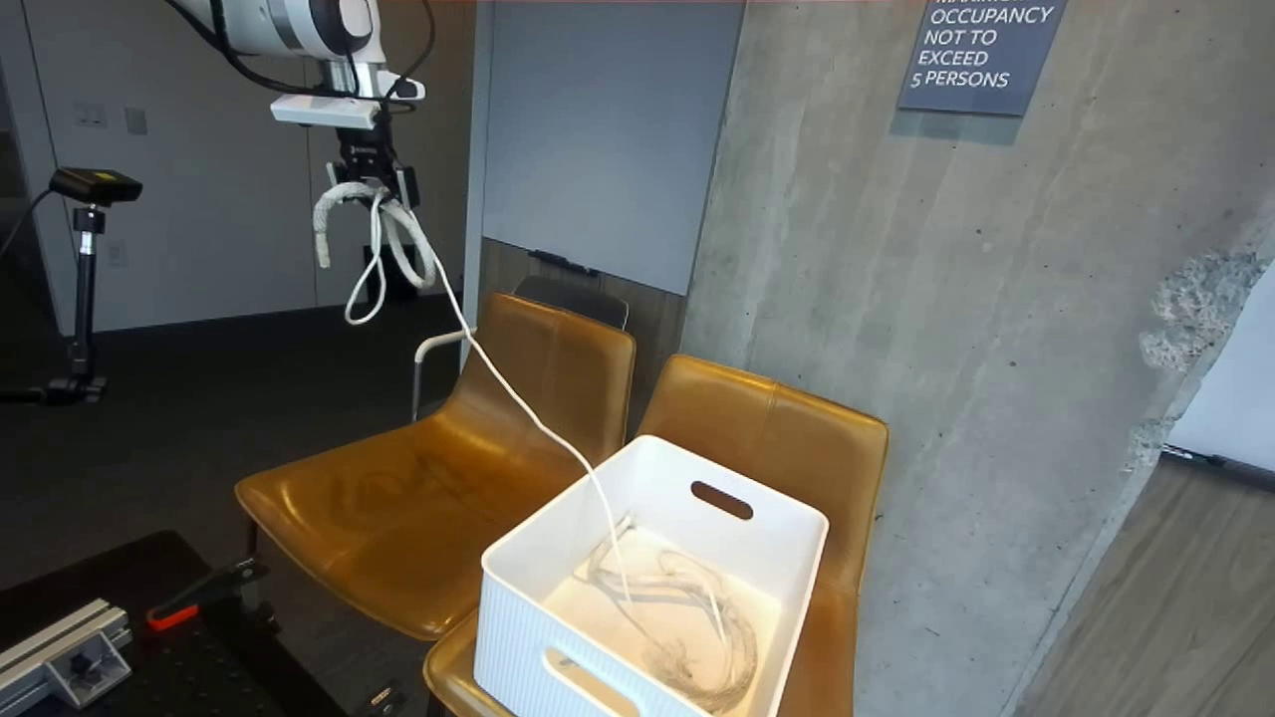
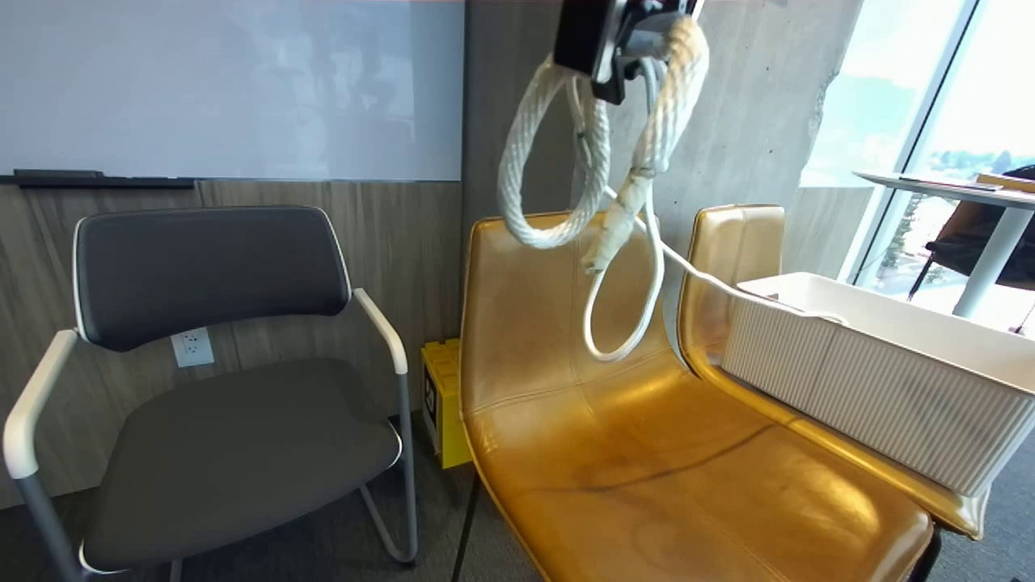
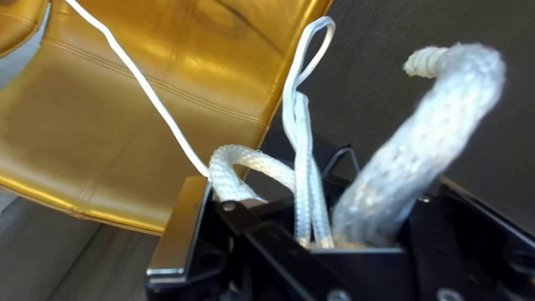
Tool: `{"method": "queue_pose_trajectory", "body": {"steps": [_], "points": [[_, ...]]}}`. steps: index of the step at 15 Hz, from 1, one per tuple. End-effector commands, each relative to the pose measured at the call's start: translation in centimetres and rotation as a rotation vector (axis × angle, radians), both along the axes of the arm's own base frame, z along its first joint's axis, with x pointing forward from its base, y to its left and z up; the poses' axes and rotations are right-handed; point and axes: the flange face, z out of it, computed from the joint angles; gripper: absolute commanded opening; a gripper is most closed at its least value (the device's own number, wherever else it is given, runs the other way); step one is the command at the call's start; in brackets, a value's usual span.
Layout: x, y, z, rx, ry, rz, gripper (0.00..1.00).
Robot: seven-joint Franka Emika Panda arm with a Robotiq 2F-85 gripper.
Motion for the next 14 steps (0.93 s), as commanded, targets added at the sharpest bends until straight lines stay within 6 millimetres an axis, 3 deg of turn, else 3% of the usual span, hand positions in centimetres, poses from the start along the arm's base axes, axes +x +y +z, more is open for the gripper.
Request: {"method": "queue_pose_trajectory", "body": {"steps": [1, 3, 6, 11, 14], "points": [[-1.0, 6.5, -0.9, 0.015, 0.023, 0.007, 0.0], [-1.6, 9.2, -1.5, 0.021, 0.028, 0.021, 0.0], [-0.6, 8.7, -2.4, 0.008, 0.05, 0.006, 0.0], [2.9, -1.9, -3.4, -0.044, 0.078, -0.148, 0.0], [4.0, -6.8, -6.0, -0.072, 0.11, -0.226, 0.0]]}}
